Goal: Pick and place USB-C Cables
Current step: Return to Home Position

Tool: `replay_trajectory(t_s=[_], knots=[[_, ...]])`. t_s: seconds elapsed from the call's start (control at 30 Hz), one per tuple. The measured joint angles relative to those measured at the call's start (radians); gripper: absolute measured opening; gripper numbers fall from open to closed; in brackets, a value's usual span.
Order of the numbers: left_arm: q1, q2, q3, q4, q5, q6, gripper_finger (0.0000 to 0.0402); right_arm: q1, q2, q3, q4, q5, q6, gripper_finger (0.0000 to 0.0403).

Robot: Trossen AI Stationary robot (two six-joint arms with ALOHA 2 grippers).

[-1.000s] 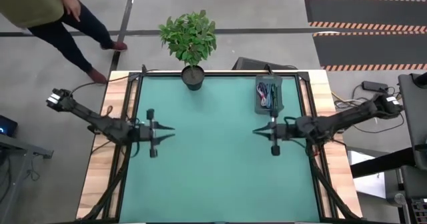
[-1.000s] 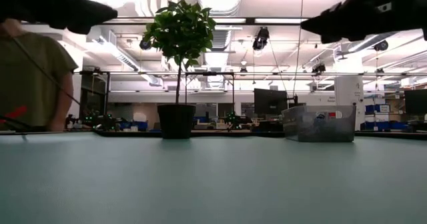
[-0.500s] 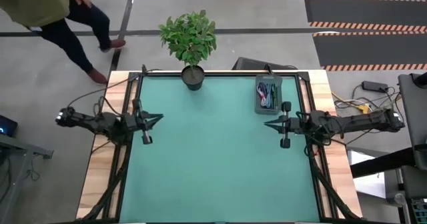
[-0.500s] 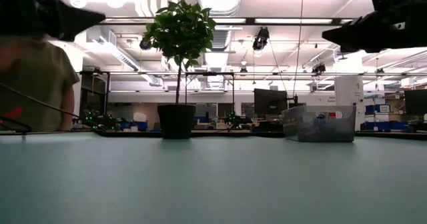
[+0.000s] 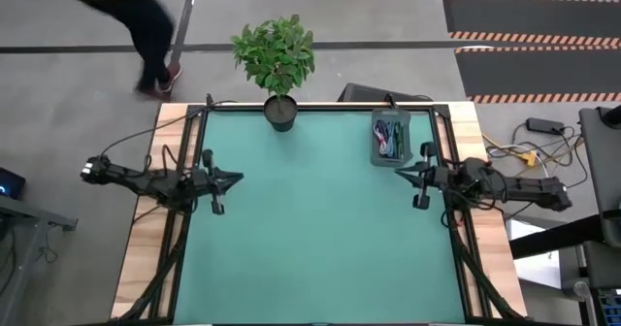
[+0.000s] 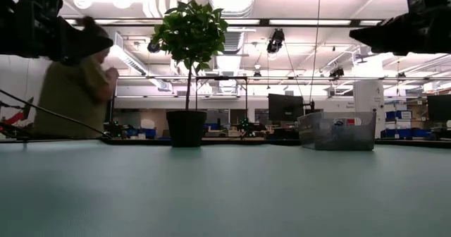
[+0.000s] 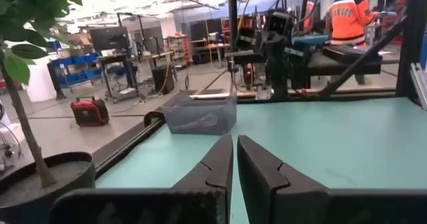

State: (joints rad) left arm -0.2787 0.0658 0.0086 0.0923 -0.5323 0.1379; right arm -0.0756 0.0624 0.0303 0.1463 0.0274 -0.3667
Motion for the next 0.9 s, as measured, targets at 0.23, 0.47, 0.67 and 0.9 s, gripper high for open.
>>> replay_trajectory(t_s=[0.23,0.47,0.67,0.9], knots=[[0.000,0.020,-0.001,-0.015,0.000,0.000,0.0008,-0.050,-0.062,-0.005,-0.068,-0.196,0.034,0.0008],[0.000,0.038,-0.001,-0.015,0.001,0.000,0.0008,-0.059,-0.061,-0.017,-0.041,-0.254,0.131,0.0008],[0.000,0.064,-0.002,-0.016,0.001,0.000,0.0008,-0.058,-0.059,-0.018,-0.048,-0.253,0.251,0.0009],[0.000,0.096,-0.003,-0.016,0.001,0.000,0.0008,-0.058,-0.032,-0.018,-0.104,-0.241,0.306,0.0009]])
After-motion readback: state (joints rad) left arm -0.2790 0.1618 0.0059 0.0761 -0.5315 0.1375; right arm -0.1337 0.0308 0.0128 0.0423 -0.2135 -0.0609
